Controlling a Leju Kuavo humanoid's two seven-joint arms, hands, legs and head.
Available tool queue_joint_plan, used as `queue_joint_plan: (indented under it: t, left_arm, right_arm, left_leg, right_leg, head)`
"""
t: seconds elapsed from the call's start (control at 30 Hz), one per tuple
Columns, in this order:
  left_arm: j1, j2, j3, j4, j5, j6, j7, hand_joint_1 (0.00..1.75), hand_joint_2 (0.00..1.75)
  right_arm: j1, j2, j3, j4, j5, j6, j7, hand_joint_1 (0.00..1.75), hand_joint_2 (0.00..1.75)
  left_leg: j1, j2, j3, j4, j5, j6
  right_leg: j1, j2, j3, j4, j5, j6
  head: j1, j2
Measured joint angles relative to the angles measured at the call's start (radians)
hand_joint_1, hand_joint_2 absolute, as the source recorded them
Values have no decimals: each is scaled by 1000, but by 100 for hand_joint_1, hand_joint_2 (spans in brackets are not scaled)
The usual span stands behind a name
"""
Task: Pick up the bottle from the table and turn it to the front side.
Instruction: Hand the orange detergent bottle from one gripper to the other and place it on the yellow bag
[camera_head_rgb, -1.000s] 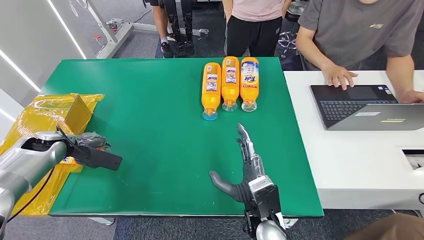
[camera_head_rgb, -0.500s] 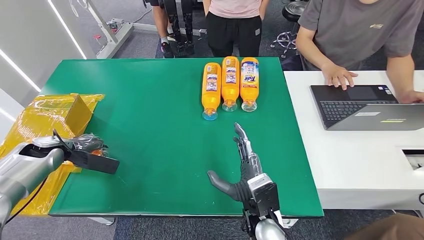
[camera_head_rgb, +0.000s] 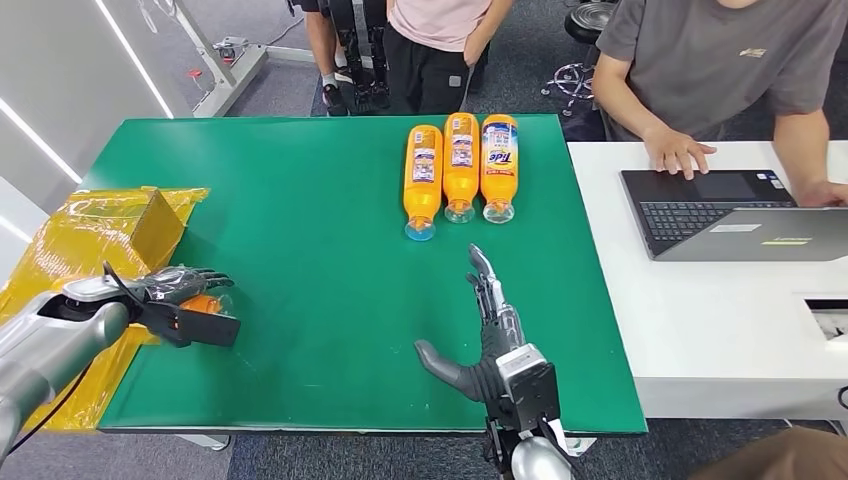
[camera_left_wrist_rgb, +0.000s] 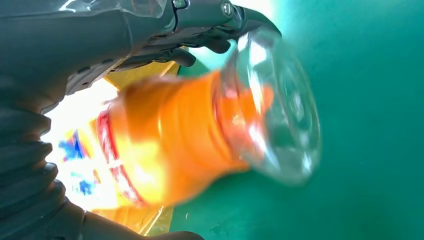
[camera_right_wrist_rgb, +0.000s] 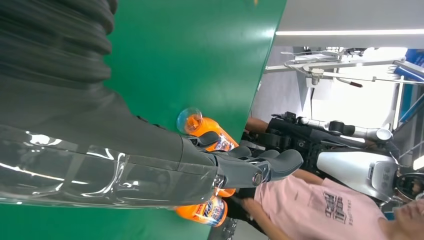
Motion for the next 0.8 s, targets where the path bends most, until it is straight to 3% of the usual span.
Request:
queue_joint_plan:
  t: [0.37, 0.8]
  left_arm:
    - [81, 61, 37, -98, 14, 49, 50, 0, 175]
    - [204, 177, 246, -319, -16, 90, 111, 0, 175]
  right_arm:
    - [6, -4, -1, -12, 3, 1, 7, 0, 175]
    - [30, -11, -4, -32, 8, -12, 7, 0, 175]
  left_leg:
    - [0, 0, 0, 0, 0, 0]
    - [0, 0, 0, 0, 0, 0]
  right_leg:
    - [0, 0, 0, 0, 0, 0]
    - [0, 0, -1, 0, 0, 0]
  head:
    - [0, 0]
    - [0, 0]
